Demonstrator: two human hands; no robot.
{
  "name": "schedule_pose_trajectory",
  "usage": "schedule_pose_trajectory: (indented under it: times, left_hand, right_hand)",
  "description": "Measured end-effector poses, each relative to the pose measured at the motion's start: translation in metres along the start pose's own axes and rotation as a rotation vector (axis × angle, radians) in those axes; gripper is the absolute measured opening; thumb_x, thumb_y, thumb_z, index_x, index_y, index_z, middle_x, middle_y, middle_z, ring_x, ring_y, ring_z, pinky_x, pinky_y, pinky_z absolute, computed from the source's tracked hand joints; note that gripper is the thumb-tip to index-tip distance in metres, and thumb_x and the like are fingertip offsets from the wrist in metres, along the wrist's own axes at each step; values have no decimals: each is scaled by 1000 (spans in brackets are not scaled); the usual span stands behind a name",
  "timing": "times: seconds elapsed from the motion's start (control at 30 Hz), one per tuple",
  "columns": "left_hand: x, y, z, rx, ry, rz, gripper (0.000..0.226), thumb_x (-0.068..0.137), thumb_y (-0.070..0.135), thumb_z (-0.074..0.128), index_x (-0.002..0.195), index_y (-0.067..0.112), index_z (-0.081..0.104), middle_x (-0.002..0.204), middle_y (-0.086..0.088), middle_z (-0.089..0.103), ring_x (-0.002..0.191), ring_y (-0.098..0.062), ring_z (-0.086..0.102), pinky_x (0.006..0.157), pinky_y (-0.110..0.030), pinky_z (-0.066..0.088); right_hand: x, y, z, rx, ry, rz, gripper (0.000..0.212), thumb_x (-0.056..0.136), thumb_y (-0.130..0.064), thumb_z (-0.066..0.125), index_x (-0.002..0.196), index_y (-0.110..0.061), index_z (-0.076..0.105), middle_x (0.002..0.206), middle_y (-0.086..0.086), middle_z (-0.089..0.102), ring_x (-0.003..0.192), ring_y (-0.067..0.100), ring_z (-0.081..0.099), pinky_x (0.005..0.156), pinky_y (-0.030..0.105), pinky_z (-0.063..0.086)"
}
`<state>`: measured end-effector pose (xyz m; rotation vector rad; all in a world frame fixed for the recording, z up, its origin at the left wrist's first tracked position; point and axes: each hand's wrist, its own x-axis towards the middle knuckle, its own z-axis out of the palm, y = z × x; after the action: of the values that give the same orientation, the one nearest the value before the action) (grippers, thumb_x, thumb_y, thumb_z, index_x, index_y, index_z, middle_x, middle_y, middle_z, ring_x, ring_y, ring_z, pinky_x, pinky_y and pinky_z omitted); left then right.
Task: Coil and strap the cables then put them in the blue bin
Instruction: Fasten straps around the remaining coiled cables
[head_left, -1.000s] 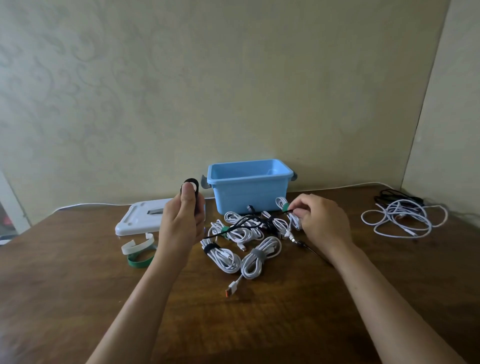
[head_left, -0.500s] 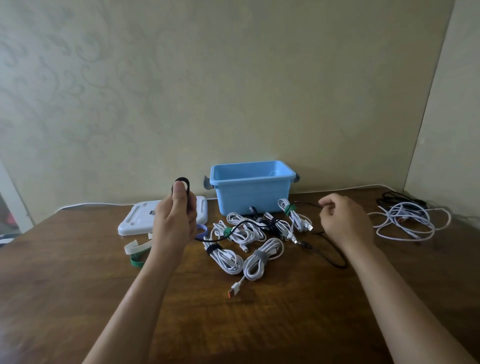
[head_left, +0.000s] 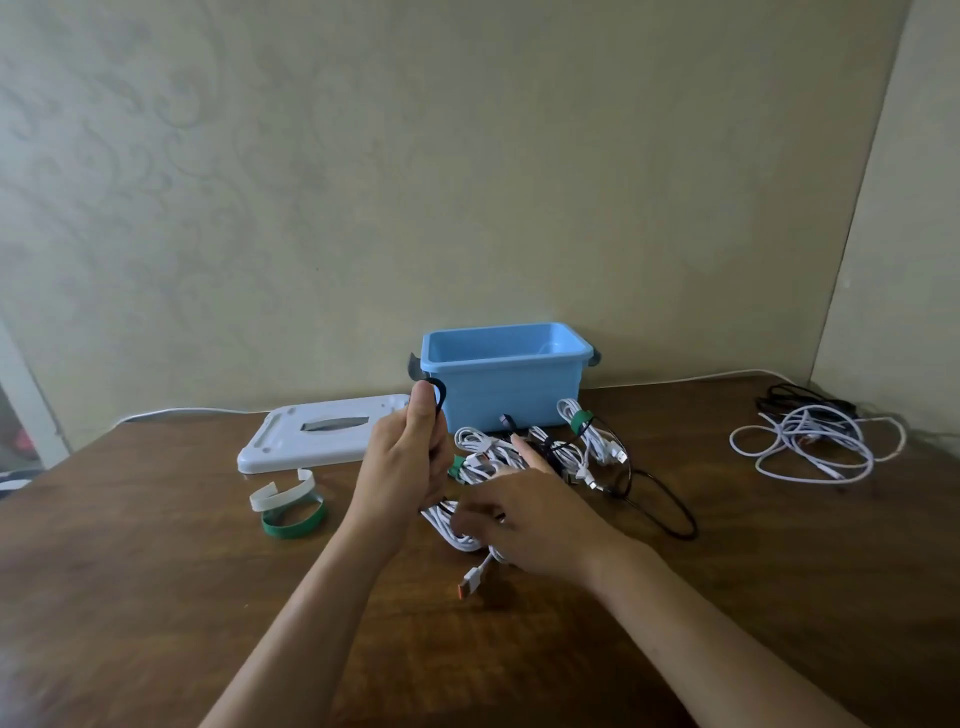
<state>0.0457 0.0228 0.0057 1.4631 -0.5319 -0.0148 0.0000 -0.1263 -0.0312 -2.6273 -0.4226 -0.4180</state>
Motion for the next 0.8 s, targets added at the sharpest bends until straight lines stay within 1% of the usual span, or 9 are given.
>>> schedule_pose_trajectory:
  times: [0.07, 0.1, 0.17, 0.23, 0.4, 0.5, 0.57, 0.7, 0.8]
  left_hand:
    - [-1, 1, -1, 2, -17, -17, 56, 103, 50, 34, 63, 11, 37, 52, -6, 29, 44, -17, 22, 49, -37, 12]
    - [-1, 2, -1, 6, -19, -22, 59, 103, 51, 34, 61, 11, 40, 49, -6, 33, 42, -17, 24, 47, -33, 14]
    - [-2, 3, -1, 52, -9, -14, 68, 103, 53, 31, 59, 6, 52, 47, -9, 46, 39, -17, 28, 43, -25, 22]
    - [-1, 2, -1, 161, 12, 18, 73, 104, 52, 28, 68, 3, 69, 49, -5, 58, 37, -14, 33, 39, -23, 28]
    - [4, -6, 1, 361, 8, -14, 62, 105, 48, 30, 87, 12, 77, 82, 2, 78, 39, -1, 51, 42, -16, 37]
    - [5, -17, 7, 534, -107, -33, 61, 103, 51, 37, 81, 11, 78, 76, -1, 77, 60, -6, 66, 60, -24, 50]
    - [2, -18, 12, 594, -161, -63, 66, 102, 51, 39, 66, 2, 66, 65, -5, 72, 50, -8, 56, 54, -21, 43]
    - [3, -18, 13, 676, -198, -47, 65, 103, 49, 38, 59, 5, 57, 50, 3, 58, 48, -4, 47, 56, -24, 38]
    - [6, -20, 9, 665, -164, -50, 63, 101, 53, 36, 67, 4, 55, 57, -4, 56, 55, -8, 49, 58, -27, 36]
  right_hand:
    - [0, 6, -5, -2, 4, 20, 25, 102, -40, 54, 99, -29, 75, 91, -9, 74, 96, 10, 63, 121, 30, 19]
    - [0, 8, -9, -8, 21, 30, 24, 102, -39, 56, 96, -28, 77, 87, -11, 72, 93, 11, 61, 108, 27, 32]
    - [0, 13, -16, -35, 57, 34, 24, 101, -38, 57, 91, -26, 75, 80, -13, 67, 82, 9, 59, 82, 27, 39]
    - [-2, 17, -26, -25, 44, 87, 26, 100, -46, 57, 85, -29, 70, 79, -16, 64, 76, 4, 60, 72, 28, 44]
    - [-8, 35, -43, -12, 76, 139, 27, 93, -56, 63, 76, -34, 63, 79, -12, 60, 71, 2, 55, 60, 24, 37]
    - [-7, 38, -43, 49, 102, 116, 14, 94, -42, 67, 85, -32, 68, 87, -11, 62, 81, 3, 58, 68, 30, 46]
    - [-7, 39, -41, 44, 194, 105, 12, 93, -38, 70, 88, -28, 73, 83, -12, 59, 80, 3, 57, 68, 30, 44]
    - [-8, 37, -40, -77, 345, 177, 49, 78, -74, 55, 73, -27, 66, 66, -13, 56, 62, 3, 53, 53, 20, 30]
    - [-10, 38, -47, -94, 346, 289, 55, 81, -77, 52, 63, -26, 56, 55, -9, 56, 53, 7, 53, 47, 19, 28]
